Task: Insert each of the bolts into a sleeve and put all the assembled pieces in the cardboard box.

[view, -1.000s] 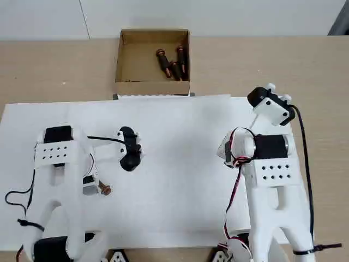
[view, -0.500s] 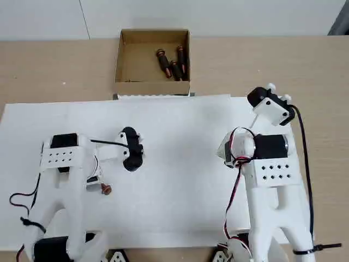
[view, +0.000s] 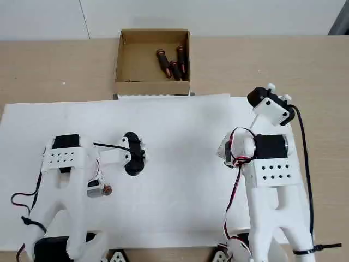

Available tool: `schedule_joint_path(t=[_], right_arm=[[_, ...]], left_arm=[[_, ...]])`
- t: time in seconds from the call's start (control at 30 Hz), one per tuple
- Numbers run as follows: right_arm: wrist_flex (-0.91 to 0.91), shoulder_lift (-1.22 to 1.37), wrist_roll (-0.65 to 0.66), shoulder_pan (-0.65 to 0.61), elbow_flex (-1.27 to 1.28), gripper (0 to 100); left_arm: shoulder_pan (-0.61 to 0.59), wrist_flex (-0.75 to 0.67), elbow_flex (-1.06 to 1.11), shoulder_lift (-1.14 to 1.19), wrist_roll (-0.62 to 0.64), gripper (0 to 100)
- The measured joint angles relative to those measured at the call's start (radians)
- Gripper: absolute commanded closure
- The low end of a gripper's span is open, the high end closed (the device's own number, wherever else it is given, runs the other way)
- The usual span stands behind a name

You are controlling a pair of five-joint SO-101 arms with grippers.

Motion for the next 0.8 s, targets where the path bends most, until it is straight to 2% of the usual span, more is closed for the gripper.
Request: schedule_joint_path(t=[0.47,0.8], right_arm=[[0.000,0.000,0.000,0.000,0.000,99.5],[0.000,0.000,0.000,0.000,0.000,99.5]], left_arm=[[0.018,-0.031,0.008,0.003,0.000,83],[0.006,0.063,0.009,0.002,0.000,83]])
